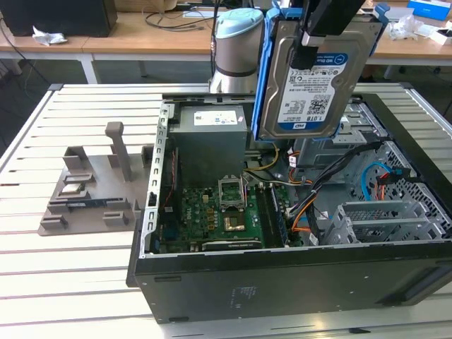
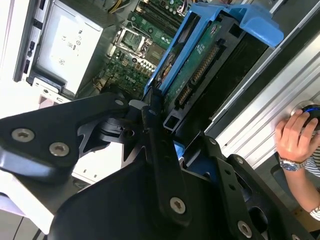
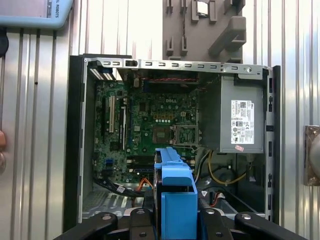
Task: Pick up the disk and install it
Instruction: 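Pick up the disk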
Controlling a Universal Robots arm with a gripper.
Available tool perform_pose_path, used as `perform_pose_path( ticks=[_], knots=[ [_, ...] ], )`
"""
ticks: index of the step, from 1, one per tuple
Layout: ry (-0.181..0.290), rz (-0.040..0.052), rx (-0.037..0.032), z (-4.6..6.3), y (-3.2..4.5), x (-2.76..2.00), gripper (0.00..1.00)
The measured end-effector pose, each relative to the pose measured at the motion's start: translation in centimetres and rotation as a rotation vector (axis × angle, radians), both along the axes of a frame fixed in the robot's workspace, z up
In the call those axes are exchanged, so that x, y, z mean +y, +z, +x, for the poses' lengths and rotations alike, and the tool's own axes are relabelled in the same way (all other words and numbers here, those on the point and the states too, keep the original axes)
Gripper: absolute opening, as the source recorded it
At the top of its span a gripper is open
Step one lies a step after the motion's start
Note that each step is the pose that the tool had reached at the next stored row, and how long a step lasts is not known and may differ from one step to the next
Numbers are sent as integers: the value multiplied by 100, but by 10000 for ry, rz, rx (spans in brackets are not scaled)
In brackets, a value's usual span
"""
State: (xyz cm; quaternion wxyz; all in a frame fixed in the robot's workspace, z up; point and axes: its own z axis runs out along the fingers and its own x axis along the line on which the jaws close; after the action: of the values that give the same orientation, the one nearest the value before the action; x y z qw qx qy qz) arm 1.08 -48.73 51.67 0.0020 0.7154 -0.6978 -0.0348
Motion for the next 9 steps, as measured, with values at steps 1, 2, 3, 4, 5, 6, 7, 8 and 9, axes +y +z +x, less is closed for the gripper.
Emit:
perform_pose_path(
  ticks=[1, 2, 3, 4, 5, 6, 7, 8, 9],
  knots=[
    [-1, 0, 0, 0, -2, -5, 36],
    [0, 1, 0, 0, -3, -10, 36],
    [-1, 0, 0, 0, -4, -15, 36],
    [0, 0, 0, 0, -6, -23, 36],
    [0, 0, 0, 0, -8, -28, 36],
    [-1, 0, 0, 0, -9, -33, 36],
    [-1, 0, 0, 0, -10, -37, 36],
    [0, 1, 0, 0, -12, -41, 36],
    [-1, 0, 0, 0, -13, -47, 36]
  ],
)
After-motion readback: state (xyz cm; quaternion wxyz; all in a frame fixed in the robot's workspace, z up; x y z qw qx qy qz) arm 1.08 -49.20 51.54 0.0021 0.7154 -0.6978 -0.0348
